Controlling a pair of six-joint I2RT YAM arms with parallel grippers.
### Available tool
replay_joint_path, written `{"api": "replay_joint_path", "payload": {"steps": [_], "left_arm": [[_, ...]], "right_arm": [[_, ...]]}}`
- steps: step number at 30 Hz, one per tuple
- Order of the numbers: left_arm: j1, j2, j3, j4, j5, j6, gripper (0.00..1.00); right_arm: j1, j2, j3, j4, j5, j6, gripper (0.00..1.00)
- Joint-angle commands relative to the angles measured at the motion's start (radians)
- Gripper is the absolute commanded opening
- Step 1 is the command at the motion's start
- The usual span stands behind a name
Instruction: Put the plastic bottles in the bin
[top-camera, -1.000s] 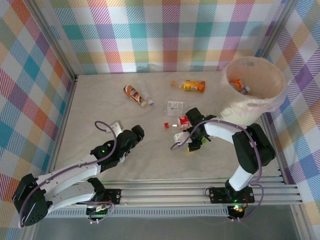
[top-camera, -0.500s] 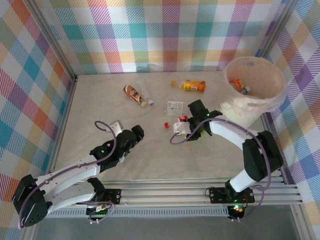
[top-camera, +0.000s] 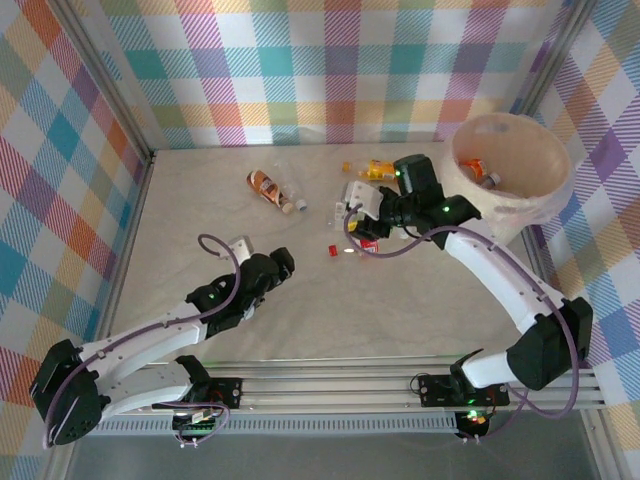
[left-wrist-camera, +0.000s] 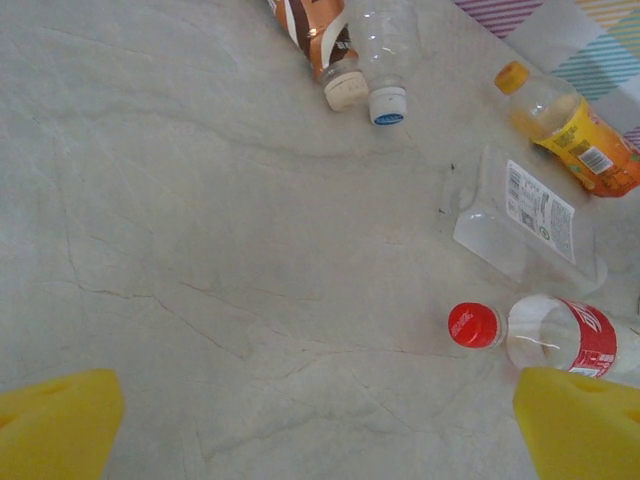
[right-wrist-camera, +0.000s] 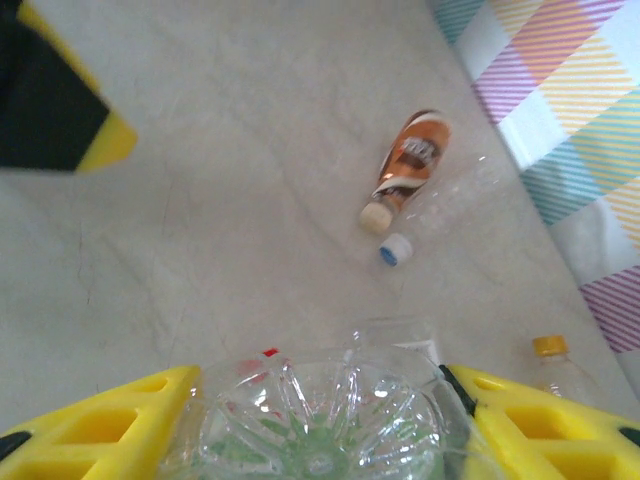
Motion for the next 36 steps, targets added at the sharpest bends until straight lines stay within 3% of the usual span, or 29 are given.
{"api": "replay_joint_path", "payload": {"steps": [1,6,11,16,26,36], "left_arm": [[0.011,0.018,0.048,0.029,0.014,0.029,1.0],[0.011,0.053,0.068,0.045,0.034,0.034,1.0],[0.011,0.09,0.092,0.049,0.063,0.04,1.0],[0.011,0.114,0.106,0.054,0.085,0.04,1.0],[0.012,0.136,0.127,0.047,0.112,0.021,1.0],[0.011,0.136,0.118,0.066,0.126,0.005,1.0]], "right_arm": [[-0.028,-0.067,0.043,0.073,-0.015,0.222,0.43],[-0.126,-0.139,0.031,0.271,0.012,0.564,0.4],[-0.282,-0.183,0.019,0.41,-0.061,0.894,0.4],[-0.403,-0.198,0.02,0.522,-0.086,1.12,0.4],[-0.55,-0.274,-0.057,0.643,0.221,1.112,0.41],[-0.681,-0.217,-0.009,0.6,0.369,1.02,0.43]]}}
